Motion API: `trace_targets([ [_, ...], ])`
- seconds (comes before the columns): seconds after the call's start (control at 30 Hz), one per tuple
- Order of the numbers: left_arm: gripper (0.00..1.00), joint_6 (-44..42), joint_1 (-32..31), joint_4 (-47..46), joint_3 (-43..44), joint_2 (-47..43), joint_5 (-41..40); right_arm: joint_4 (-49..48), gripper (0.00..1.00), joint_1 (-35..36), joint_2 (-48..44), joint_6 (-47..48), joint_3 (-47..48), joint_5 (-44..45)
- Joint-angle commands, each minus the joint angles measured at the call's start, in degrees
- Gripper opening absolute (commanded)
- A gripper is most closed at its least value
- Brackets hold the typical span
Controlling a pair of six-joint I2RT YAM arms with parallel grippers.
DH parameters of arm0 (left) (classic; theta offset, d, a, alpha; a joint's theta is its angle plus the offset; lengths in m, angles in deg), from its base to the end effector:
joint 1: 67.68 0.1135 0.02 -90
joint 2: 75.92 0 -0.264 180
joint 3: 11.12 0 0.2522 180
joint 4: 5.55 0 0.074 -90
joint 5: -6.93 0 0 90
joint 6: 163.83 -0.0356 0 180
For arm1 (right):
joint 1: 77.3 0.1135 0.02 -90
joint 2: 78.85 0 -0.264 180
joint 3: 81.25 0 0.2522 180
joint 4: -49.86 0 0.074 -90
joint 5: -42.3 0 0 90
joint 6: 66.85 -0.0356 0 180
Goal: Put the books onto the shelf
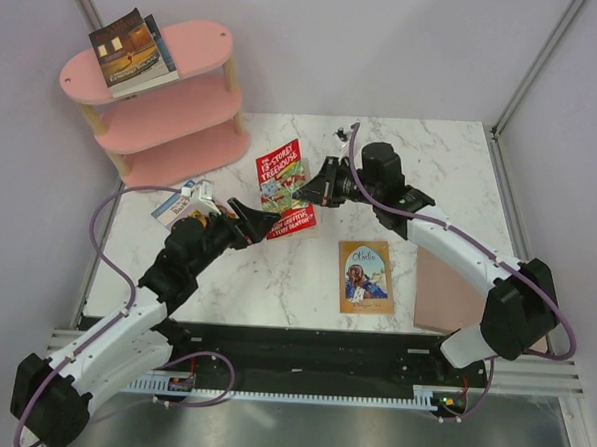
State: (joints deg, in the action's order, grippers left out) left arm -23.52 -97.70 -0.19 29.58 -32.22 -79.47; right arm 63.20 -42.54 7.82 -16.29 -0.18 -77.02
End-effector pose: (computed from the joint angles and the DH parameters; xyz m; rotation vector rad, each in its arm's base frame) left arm 0.1628 -0.0967 0.2668 -0.2753 1.8222 -1.0706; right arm 0.2817 0.2167 0.3184 -0.3011 2.0791 1.3204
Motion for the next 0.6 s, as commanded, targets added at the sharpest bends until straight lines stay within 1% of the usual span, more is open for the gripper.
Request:
trace_targets([
  [0.0, 0.99, 1.38, -0.21, -11.19, -1.8, 0.94, 0.79, -2.91, 0.0, -1.1, -4.76, -1.87, 4.58, -2.32],
  [0.23, 0.99, 1.55, -0.39, -18.39, -1.89, 4.37, 3.87, -3.0, 0.0, -1.8, -6.87, -3.1, 5.55, -2.93],
  [0.33, 0.96, 1.99, -0.39, -21.56, -1.45, 6.04, 6.33, -3.35, 0.0, -1.89, -7.48, -3.45, 5.64, -3.02],
  [0.37, 0.91, 2.34, -0.48, -23.31, -1.62, 7.09, 6.86, -3.35, 0.0, -1.89, -7.83, -3.45, 5.64, -2.94],
  [0.43, 0.84, 3.3, -0.83, -24.9, -1.98, 7.88, 8.18, -3.88, 0.0, -1.98, -8.27, -3.97, 5.12, -2.5],
  [0.47, 0.74, 3.4, -1.18, -26.82, -2.06, 8.76, 8.62, -4.14, 0.0, -1.98, -8.62, -4.15, 5.03, -2.32],
  [0.53, 0.66, 3.75, -1.71, -27.45, -2.15, 9.47, 9.67, -4.32, 0.0, -1.98, -9.06, -4.15, 4.5, -1.53],
  [0.57, 0.64, 3.75, -2.49, -27.72, -2.07, 9.56, 9.76, -4.32, 0.0, -2.07, -9.33, -4.15, 4.5, -1.01],
])
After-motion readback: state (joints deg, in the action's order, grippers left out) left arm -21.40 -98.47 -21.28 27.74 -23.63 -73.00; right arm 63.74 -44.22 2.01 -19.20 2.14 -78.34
